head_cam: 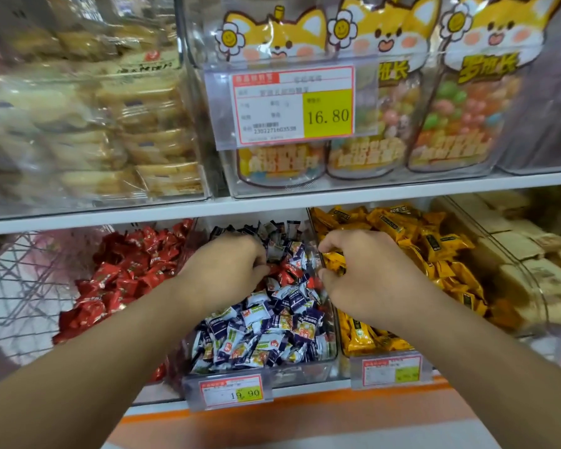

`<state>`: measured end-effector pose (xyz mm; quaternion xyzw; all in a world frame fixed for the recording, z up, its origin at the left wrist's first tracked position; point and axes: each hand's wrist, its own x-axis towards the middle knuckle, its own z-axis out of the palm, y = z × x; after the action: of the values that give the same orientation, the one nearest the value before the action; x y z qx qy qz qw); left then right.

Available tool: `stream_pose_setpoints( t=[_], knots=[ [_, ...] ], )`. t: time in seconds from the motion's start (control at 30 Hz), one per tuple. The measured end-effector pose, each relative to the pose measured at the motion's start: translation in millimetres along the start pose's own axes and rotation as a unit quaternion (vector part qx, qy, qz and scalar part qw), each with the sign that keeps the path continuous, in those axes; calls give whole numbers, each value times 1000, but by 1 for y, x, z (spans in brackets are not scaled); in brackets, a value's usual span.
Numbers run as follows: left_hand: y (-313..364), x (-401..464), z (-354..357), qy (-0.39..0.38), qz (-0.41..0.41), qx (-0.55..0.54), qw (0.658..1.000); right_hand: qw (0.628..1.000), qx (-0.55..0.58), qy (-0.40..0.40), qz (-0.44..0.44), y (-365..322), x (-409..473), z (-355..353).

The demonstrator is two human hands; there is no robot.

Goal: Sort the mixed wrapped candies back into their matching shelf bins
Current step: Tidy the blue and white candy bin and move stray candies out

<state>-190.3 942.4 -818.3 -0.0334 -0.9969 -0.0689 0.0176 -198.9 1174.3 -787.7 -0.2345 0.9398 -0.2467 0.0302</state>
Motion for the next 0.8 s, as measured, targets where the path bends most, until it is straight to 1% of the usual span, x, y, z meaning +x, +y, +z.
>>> stream_pose_setpoints(
  t=[0.03,0.1,0.27,0.4,0.47,0.8],
  knots=[
    [2,5,4,14,3,-8,1000,1000,0,1,-2,0,0,0],
    [6,18,13,15,8,-26,1000,1000,-2,6,-2,0,2,0],
    [8,44,32,-71,37,-23,996,1000,0,11,4,0,4,1],
    [7,48,28,-108,48,4,993,1000,-3,17,-1,1,5,2],
    [9,47,26,-107,48,4,993,1000,-3,19,-2,2,6,3],
    [14,47,33,-52,32,-2,998,1000,-4,24,-7,2,6,6]
  ],
)
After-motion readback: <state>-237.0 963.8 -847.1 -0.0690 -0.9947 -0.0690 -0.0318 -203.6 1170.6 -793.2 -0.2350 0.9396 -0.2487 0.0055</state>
